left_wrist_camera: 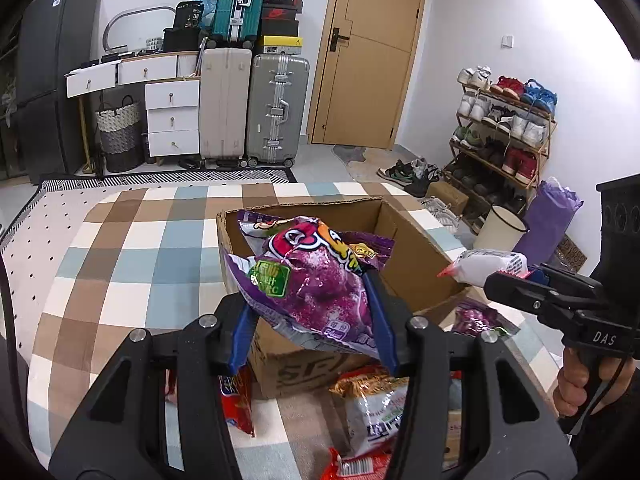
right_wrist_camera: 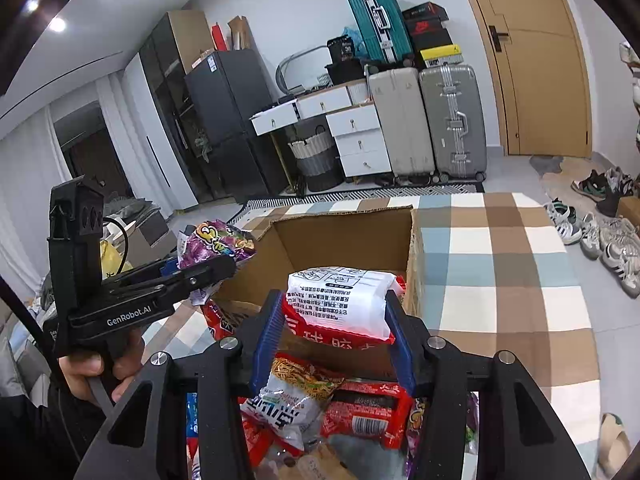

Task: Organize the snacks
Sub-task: 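Carry both packs over the box and open both tools to drop them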

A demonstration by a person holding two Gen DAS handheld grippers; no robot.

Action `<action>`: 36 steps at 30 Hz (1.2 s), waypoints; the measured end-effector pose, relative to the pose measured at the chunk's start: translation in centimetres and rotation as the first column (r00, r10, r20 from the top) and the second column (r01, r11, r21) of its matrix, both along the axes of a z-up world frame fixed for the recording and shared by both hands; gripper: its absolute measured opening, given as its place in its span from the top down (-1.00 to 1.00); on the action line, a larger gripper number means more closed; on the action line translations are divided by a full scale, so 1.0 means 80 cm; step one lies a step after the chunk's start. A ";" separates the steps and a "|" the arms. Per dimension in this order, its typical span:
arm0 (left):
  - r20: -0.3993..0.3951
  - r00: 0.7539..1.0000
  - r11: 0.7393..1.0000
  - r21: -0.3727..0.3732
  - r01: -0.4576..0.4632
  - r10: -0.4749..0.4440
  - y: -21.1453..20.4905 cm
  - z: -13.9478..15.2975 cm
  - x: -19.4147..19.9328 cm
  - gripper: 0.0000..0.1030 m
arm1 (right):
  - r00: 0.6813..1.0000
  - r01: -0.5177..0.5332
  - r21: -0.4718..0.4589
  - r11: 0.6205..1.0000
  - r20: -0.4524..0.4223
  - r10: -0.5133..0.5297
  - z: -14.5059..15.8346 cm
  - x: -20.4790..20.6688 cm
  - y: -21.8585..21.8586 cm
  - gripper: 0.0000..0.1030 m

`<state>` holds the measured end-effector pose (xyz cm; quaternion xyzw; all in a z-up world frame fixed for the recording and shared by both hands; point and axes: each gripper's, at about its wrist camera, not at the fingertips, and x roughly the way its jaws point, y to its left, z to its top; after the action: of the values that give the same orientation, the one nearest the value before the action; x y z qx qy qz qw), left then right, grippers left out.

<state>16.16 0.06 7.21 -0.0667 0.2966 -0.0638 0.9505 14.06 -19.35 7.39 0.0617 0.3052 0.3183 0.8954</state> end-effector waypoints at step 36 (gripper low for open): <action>-0.119 0.993 0.998 0.050 0.032 -0.026 -0.017 -0.062 0.079 -0.11 | 0.998 -0.022 -0.041 0.999 -0.059 0.019 -0.040 0.062 0.043 -0.18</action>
<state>22.46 -1.33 2.29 -0.0417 0.3550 -0.0658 0.9316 19.02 -15.87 4.21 0.0492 0.3385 0.3192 0.8838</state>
